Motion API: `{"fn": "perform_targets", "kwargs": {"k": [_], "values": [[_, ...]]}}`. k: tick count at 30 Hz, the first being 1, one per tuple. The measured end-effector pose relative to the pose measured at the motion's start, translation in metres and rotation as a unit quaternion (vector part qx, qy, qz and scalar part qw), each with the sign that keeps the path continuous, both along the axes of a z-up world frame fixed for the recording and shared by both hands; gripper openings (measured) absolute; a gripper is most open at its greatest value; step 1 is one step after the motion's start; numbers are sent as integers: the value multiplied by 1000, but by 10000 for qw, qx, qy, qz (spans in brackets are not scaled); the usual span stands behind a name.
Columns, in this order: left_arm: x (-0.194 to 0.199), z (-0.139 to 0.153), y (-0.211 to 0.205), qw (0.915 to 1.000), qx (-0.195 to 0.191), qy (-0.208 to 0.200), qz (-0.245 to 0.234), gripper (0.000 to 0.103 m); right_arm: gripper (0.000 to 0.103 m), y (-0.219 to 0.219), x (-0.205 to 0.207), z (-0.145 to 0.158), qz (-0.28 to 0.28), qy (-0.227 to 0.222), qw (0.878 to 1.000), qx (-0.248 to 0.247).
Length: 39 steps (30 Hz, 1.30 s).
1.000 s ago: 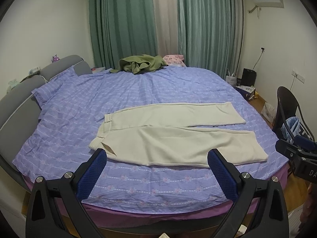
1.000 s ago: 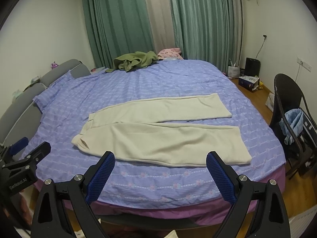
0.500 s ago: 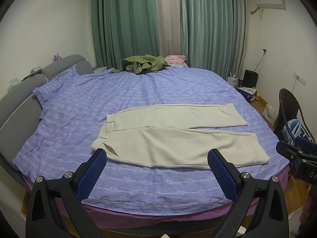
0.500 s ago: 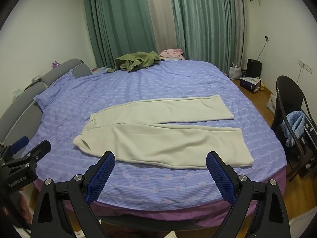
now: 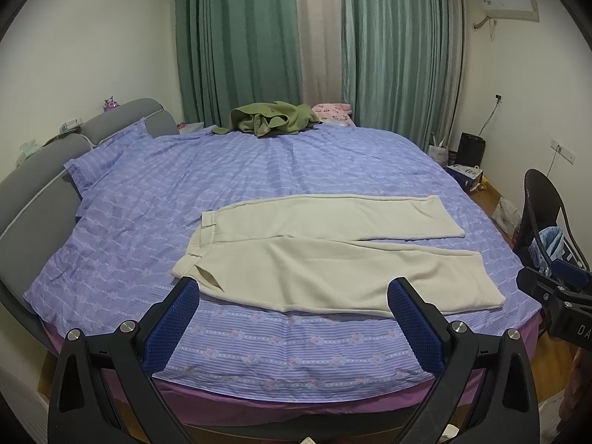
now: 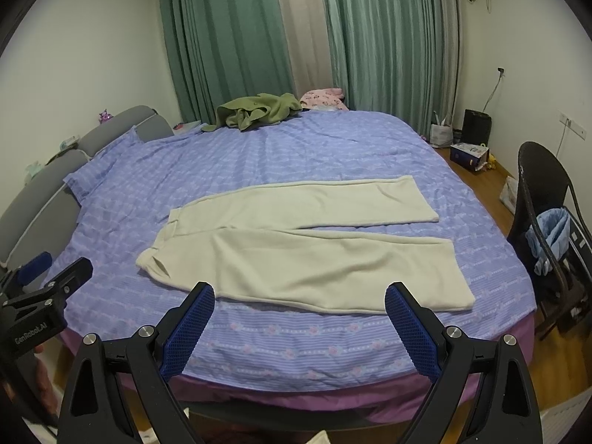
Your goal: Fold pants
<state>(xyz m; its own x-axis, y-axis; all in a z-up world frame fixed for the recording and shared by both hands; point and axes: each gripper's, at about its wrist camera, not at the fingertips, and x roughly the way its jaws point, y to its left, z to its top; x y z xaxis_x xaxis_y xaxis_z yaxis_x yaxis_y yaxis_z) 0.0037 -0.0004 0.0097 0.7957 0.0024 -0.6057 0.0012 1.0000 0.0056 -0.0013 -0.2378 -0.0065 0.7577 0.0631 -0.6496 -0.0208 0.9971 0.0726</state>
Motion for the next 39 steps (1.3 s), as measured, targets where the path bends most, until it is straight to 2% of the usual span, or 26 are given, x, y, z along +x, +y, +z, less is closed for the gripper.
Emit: {"fn": "perform_targets", "kwargs": {"k": [13, 23, 27, 32, 36, 39], "values": [[4, -6, 7, 10000, -16, 50, 49, 103, 95, 5, 12, -4, 7, 79, 10000, -14], [52, -30, 70, 9986, 20, 503, 168, 103, 95, 41, 54, -28, -73, 582, 9982, 113], [84, -44, 106, 9971, -6, 744, 165, 103, 95, 62, 77, -47, -253, 893, 9950, 368], [128, -78, 149, 9934, -95, 1143, 90, 103, 95, 89, 117, -89, -698, 1419, 9846, 740], [163, -120, 172, 9900, -55, 1408, 63, 103, 95, 108, 143, -133, -968, 1736, 9754, 948], [188, -156, 183, 9846, -209, 1734, -5, 103, 95, 117, 160, -169, -1145, 2012, 9676, 1009]]}}
